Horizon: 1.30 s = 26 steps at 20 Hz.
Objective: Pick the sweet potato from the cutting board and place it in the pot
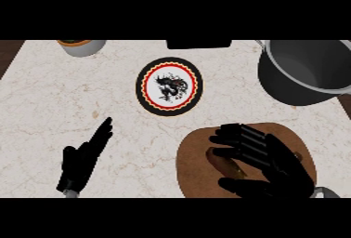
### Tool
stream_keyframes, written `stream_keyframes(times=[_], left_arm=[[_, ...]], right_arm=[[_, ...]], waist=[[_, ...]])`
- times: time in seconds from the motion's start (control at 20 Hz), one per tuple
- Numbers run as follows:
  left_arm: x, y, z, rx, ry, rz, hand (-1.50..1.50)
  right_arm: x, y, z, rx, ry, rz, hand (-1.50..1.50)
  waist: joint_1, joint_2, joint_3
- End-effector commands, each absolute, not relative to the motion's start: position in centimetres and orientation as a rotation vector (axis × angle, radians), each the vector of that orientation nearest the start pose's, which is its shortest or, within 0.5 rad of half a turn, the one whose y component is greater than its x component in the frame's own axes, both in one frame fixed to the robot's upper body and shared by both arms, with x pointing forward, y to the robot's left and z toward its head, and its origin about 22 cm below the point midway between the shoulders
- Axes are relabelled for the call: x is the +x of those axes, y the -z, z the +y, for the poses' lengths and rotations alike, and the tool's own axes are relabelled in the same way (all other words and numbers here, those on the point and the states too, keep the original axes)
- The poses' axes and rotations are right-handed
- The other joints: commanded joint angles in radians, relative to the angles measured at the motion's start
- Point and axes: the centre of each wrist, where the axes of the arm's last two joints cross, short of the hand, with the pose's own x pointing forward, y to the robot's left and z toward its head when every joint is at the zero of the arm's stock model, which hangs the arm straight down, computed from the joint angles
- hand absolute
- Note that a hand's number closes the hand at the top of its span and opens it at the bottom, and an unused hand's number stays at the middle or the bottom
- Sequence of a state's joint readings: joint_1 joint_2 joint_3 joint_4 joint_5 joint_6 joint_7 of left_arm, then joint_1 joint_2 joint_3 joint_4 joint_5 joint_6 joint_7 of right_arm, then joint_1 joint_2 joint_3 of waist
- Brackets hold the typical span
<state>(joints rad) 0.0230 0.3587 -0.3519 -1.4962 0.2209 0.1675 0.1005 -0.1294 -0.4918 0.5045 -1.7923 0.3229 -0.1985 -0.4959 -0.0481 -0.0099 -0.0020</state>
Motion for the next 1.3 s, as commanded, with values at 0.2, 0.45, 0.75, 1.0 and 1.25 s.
stream_keyframes(times=[0.2,0.45,0.75,1.0,1.25], left_arm=[[25.0,1.0,24.5,-0.023,0.243,-1.254,0.0],[25.1,1.1,24.9,-0.043,0.257,-1.246,0.0],[24.2,2.6,24.0,-0.054,0.279,-1.271,0.0],[24.8,2.8,23.4,-0.045,0.275,-1.286,0.0],[25.0,2.3,25.1,-0.054,0.278,-1.263,0.0]], right_arm=[[15.5,-8.5,-18.2,-0.305,-1.259,-2.096,-1.5],[12.3,-10.4,-16.4,-0.378,-1.235,-1.875,-1.5],[14.6,-9.5,-14.4,-0.412,-1.249,-1.607,-1.5],[16.4,-8.2,-14.3,-0.471,-1.447,-1.347,-1.5],[18.2,-6.6,-16.6,-0.503,-1.484,-1.31,-1.5]], waist=[[0.004,0.0,-0.003],[0.027,0.004,-0.001],[0.055,0.011,0.001],[0.057,0.012,0.001],[0.049,0.01,0.002]])
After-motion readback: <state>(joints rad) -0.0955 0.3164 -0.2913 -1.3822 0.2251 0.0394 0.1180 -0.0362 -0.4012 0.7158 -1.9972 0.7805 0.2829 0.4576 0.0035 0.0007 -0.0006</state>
